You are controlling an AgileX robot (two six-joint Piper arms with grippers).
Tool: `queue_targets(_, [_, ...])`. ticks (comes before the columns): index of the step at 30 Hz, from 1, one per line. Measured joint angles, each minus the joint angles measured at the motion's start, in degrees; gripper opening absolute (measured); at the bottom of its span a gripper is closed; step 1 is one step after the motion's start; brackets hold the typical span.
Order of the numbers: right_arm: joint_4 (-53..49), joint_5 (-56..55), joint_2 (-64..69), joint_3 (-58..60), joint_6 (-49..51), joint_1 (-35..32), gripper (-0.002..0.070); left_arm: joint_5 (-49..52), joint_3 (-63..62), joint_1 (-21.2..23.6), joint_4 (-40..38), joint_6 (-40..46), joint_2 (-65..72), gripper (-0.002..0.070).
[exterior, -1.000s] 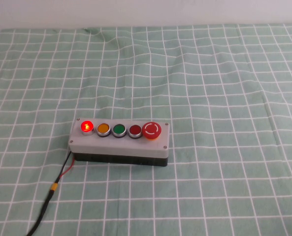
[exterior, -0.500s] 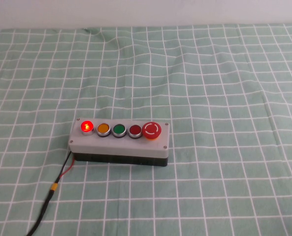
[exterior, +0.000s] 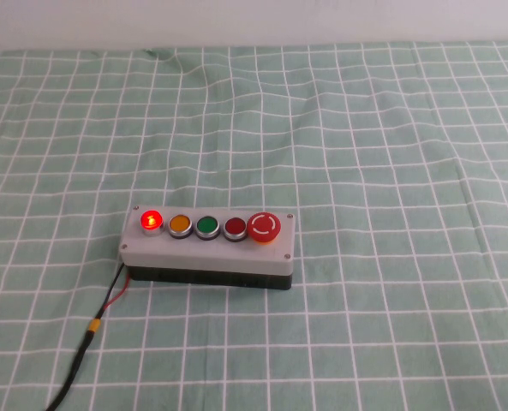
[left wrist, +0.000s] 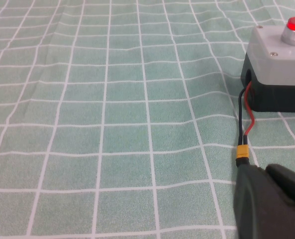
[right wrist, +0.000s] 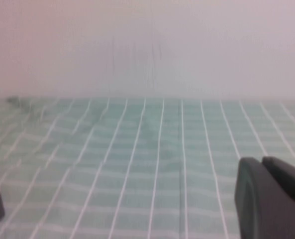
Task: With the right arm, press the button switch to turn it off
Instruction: 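Press the lit red button on the button box to turn it off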
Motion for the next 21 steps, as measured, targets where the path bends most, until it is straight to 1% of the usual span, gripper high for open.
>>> queue_targets(5, [0.0, -14.9, 0.0, 0.0, 0.0, 0.0, -0.0016, 0.0, 0.0, 0.0, 0.0, 0.0, 0.0, -0.0003])
queue_targets(10, [0.0, -34.6, 0.0, 0.0, 0.0, 0.0, -0.0016, 0.0, 0.0, 0.0, 0.0, 0.0, 0.0, -0.0003])
queue_targets(13, [0.0, -44.0, -0.1, 0.0, 0.0, 0.0, -0.0016, 0.0, 0.0, 0.0, 0.0, 0.0, 0.0, -0.0003])
queue_targets(16, [0.0, -48.9, -0.3, 0.0, 0.0, 0.0, -0.0016, 0.0, 0.0, 0.0, 0.0, 0.0, 0.0, -0.0003])
queue_targets(21, [0.7, -51.7, -0.4, 0.0, 0.0, 0.0, -0.0016, 0.0, 0.0, 0.0, 0.0, 0.0, 0.0, -0.0003])
